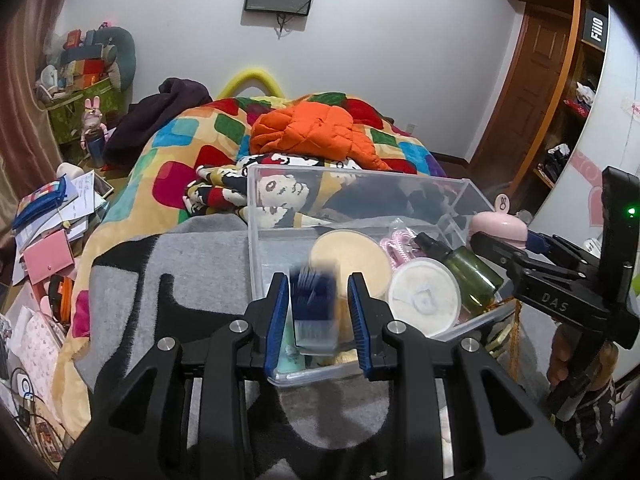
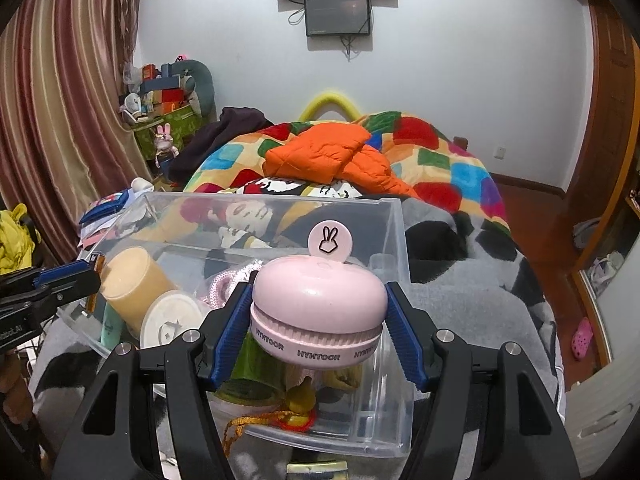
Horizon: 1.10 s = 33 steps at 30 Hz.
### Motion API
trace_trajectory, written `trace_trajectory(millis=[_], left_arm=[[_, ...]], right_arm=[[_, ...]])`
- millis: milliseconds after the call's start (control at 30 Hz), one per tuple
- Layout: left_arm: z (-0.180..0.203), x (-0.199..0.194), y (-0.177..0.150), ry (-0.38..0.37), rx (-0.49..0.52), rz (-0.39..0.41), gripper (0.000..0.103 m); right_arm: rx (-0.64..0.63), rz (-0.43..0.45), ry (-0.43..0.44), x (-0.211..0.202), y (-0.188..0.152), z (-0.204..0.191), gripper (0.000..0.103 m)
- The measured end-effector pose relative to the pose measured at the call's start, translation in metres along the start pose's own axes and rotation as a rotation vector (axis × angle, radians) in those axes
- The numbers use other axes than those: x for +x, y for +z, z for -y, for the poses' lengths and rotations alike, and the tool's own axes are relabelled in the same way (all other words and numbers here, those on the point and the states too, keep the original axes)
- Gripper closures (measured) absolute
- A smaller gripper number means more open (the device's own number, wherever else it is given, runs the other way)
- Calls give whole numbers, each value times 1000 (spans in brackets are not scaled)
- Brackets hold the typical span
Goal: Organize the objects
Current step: 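Carry the card into the box with the left tool while the right tool lowers the pink device in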
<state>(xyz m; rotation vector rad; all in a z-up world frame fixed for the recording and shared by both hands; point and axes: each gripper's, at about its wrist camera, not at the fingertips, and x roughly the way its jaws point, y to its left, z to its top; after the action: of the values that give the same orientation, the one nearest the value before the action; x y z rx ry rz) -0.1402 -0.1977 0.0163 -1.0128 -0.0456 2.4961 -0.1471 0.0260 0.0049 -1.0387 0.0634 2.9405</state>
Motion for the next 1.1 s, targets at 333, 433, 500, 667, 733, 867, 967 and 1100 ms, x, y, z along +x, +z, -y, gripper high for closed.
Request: trace_trajectory(millis=[333,433,500,667,733,867,967,1100], left_arm=[[2,-4,-2,-27,4,-9,66],[3,-6,-2,-33,7,-5,61],[4,-8,-2,-39,12,-3,60],[10,-14,-4,-63,26,5,50],[13,-18,-5,-66,36,10,49],[17,-23,-6,-63,52,20,46],[19,-29,-7,-60,57,28,45],[19,-34,-6,-62,54,36,41]], right_arm=[[-11,-10,-10,-1,-2,-3,41],[-16,-15,-13,-2,-2,-4,41],[-17,-16,-14,-3,-3,-4,41],[-25,-15,-16,-8,-7,-6,39],[-31,-15,-16,-10,-8,-8,36],[-43,-12,-18,-13,-11,-10,33],[-48,-16,-22,-14,-11,-12,32],[-51,-20,-25,-17,-11,-12,31]])
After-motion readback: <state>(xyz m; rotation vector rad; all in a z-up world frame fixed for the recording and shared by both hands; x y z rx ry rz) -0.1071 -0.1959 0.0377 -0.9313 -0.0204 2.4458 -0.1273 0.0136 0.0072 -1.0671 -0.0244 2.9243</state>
